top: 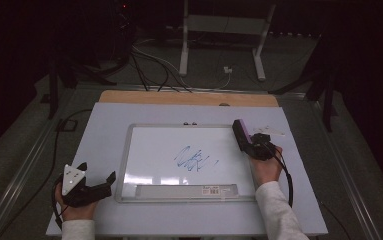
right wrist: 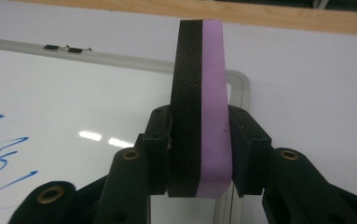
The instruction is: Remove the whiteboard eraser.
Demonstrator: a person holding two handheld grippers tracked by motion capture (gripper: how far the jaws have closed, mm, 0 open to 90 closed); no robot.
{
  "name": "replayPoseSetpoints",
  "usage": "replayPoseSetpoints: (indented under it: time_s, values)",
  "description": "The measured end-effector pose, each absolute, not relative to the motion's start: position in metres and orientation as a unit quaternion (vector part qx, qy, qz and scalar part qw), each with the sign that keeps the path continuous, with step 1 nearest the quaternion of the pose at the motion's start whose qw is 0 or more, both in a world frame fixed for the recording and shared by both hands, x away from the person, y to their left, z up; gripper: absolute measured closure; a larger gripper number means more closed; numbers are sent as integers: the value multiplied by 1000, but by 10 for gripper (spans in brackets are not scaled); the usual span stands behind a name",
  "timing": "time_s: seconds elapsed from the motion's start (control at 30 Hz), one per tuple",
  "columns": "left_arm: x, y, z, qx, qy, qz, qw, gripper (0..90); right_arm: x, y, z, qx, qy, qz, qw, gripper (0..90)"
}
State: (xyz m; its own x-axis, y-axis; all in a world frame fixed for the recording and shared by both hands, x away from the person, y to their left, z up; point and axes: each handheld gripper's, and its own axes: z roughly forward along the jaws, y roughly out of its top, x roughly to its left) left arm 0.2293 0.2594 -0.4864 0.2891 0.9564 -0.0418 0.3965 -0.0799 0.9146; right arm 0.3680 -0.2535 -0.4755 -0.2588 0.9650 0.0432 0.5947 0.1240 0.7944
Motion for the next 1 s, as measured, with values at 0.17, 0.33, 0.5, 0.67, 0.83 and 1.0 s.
replayPoseSetpoints:
  time_s: [0.17,0.33,0.5,0.67,0.83,1.0]
  values:
    - [229,259,-486,663,509,313,451,6,364,-254,-472,546,709,369,253,637]
    - [229,259,-486,664,509,313,450,6,359,-250,-467,534,714,374,255,637]
    - [229,259,-487,665,510,311,449,6,354,-244,-465,517,727,369,262,637]
    - [229,259,-487,666,508,312,448,6,351,-239,-464,505,735,367,264,636]
    - [229,258,-487,666,509,311,448,6,350,-233,-465,499,741,365,264,635]
    - [229,258,-487,666,508,311,448,6,347,-226,-466,489,748,361,268,635]
